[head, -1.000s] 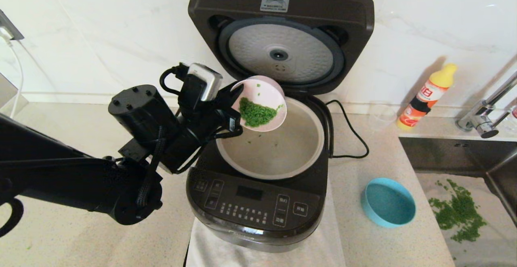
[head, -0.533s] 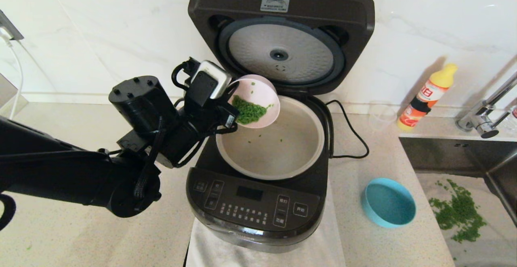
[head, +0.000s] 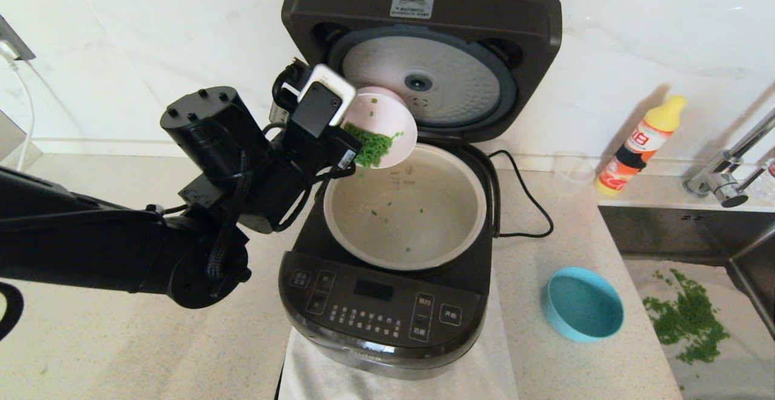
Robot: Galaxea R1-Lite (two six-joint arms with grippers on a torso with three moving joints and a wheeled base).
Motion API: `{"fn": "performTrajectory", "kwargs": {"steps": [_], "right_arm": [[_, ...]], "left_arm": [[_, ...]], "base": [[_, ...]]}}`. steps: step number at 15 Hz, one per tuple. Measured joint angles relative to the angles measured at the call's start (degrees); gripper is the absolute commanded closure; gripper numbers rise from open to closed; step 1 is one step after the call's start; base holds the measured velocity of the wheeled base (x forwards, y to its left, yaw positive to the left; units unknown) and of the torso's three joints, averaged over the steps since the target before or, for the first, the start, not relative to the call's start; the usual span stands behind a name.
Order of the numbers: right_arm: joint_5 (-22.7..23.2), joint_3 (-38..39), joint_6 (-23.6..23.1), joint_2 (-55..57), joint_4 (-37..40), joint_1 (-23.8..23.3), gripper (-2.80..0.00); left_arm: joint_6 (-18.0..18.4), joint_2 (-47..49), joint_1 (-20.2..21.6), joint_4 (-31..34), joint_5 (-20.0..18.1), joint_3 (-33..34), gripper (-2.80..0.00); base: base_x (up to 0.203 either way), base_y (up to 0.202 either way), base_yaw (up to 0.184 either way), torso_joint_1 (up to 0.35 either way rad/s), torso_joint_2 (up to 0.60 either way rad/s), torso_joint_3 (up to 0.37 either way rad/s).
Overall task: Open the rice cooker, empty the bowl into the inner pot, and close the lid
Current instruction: Pour the chopped green onions from the bowl into the rice cooker
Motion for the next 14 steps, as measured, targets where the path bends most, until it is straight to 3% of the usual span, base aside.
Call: {"fn": "performTrajectory", "kwargs": {"steps": [4,8,11,14], "right_arm": [[0.0,0.0,0.0,0.0,0.0,0.0,0.0],[0.0,0.0,0.0,0.0,0.0,0.0,0.0],[0.0,0.0,0.0,0.0,0.0,0.0,0.0],[0.0,0.0,0.0,0.0,0.0,0.0,0.0]], "left_arm": [[4.4,0.4,-2.8,0.7,1.9,-0.1,0.0],[6.7,0.5,-3.3,2.9,3.5,0.0,0.0],[10.5,0.5,-3.5,4.9,8.6,-0.7,0.0],[14.1,0.6,-3.7,5.2,10.2,-1.5,0.0]], "base": [[0.0,0.0,0.0,0.0,0.0,0.0],[0.0,0.0,0.0,0.0,0.0,0.0],[0.0,0.0,0.0,0.0,0.0,0.0],[0.0,0.0,0.0,0.0,0.0,0.0]]}}
